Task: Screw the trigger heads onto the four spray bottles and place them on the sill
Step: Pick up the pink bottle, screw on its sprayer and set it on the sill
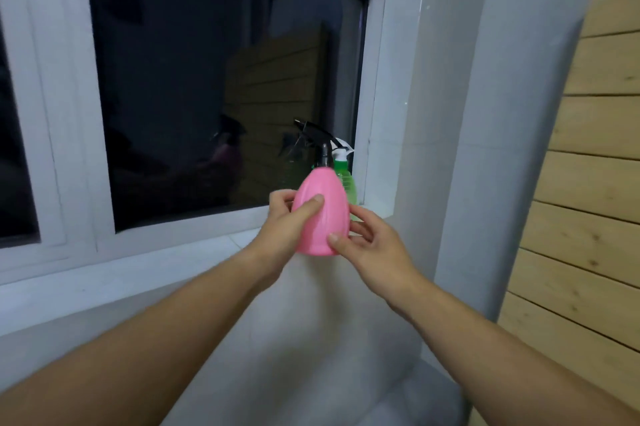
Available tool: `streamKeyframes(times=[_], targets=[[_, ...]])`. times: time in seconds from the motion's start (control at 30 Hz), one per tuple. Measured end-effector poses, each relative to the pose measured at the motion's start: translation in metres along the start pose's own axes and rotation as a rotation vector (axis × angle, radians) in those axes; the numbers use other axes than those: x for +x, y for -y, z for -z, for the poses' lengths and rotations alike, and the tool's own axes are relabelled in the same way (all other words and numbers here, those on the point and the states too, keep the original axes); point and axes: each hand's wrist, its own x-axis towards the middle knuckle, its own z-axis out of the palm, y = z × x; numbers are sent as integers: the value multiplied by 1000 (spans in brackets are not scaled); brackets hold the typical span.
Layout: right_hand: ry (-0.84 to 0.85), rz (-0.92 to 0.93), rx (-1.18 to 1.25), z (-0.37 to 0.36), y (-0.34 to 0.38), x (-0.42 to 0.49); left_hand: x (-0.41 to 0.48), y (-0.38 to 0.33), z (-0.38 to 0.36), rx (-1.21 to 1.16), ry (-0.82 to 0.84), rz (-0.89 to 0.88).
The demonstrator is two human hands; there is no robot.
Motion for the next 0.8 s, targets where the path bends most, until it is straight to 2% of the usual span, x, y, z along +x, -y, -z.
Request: streamKeyframes(times=[0.1,0.3,0.53,0.8], targets=[[10,14,-29,-12,-6,34,26,-6,11,111,-19,-36],[2,34,-153,-27,-21,76,50,1,25,142,-77,16],[12,15,-185,-39,-39,91,58,14,31,193,-137,4],[-18,-5,-196,-41,-46,97,60,16,32,221,-123,-12]])
